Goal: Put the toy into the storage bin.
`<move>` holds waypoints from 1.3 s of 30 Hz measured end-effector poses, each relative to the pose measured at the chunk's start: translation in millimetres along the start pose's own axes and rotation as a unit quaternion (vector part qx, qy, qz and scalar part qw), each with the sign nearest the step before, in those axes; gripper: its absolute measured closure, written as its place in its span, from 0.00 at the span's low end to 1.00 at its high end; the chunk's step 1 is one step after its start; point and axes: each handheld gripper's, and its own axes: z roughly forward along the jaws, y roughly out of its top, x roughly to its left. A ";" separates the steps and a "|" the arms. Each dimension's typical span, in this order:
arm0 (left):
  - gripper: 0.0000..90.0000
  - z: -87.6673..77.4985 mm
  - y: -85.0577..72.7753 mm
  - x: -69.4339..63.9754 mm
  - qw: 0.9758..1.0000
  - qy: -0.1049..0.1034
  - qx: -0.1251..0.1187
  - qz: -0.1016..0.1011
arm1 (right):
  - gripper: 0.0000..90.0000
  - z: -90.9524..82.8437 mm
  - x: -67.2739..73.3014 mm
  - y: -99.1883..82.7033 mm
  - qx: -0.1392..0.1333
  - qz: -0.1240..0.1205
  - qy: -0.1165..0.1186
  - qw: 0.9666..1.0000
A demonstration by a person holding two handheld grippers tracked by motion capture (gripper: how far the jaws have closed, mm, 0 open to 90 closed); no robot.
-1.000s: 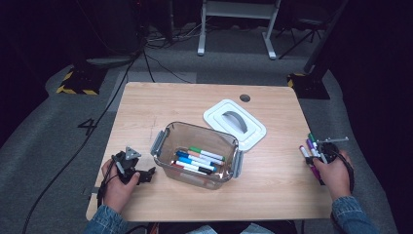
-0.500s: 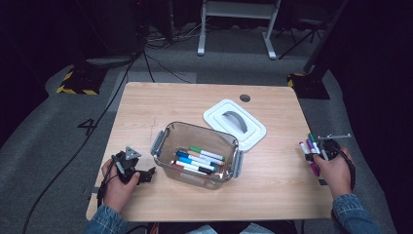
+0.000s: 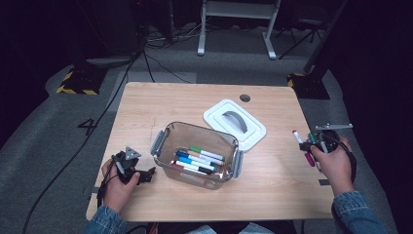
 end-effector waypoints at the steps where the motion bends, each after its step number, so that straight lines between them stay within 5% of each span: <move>1: 0.00 0.0 0.0 0.0 1.000 0.000 0.000 0.000 | 0.86 -3.9 5.8 5.8 -0.005 -0.007 0.006 1.000; 18: 0.00 0.2 0.0 0.2 1.000 0.000 -0.001 0.000 | 0.86 -28.2 65.4 44.4 -0.042 -0.069 0.068 0.994; 25: 0.00 0.7 0.7 0.8 1.000 0.000 -0.002 0.001 | 0.86 -36.3 101.9 57.0 -0.053 -0.106 0.100 0.988; 39: 0.00 0.8 0.6 0.7 1.000 0.000 -0.002 0.001 | 0.86 -41.7 152.4 76.5 -0.058 -0.158 0.146 0.975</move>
